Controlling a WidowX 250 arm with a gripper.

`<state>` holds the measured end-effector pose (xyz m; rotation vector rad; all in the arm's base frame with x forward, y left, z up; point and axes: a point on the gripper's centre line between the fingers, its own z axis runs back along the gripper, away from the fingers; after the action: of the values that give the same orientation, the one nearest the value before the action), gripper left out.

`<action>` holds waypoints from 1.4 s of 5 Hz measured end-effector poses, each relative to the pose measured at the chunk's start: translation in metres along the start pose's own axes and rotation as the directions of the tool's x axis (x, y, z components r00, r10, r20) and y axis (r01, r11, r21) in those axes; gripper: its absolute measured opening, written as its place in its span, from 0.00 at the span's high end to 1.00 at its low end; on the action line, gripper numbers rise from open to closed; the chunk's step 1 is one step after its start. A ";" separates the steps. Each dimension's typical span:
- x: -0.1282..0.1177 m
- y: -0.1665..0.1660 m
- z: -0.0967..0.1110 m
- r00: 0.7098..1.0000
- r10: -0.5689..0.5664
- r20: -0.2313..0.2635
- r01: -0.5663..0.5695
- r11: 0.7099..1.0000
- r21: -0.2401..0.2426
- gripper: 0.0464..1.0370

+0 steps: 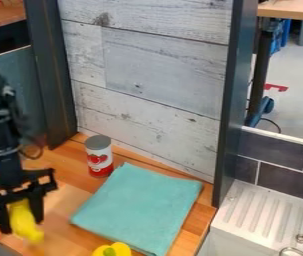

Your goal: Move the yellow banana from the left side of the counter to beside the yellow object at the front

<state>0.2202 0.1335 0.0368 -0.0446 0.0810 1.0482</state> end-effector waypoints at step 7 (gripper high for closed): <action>-0.020 -0.017 -0.037 0.848 0.529 0.033 -0.530 0.847 0.033 0.44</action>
<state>0.2231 0.1045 0.0016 0.0298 0.0967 1.6043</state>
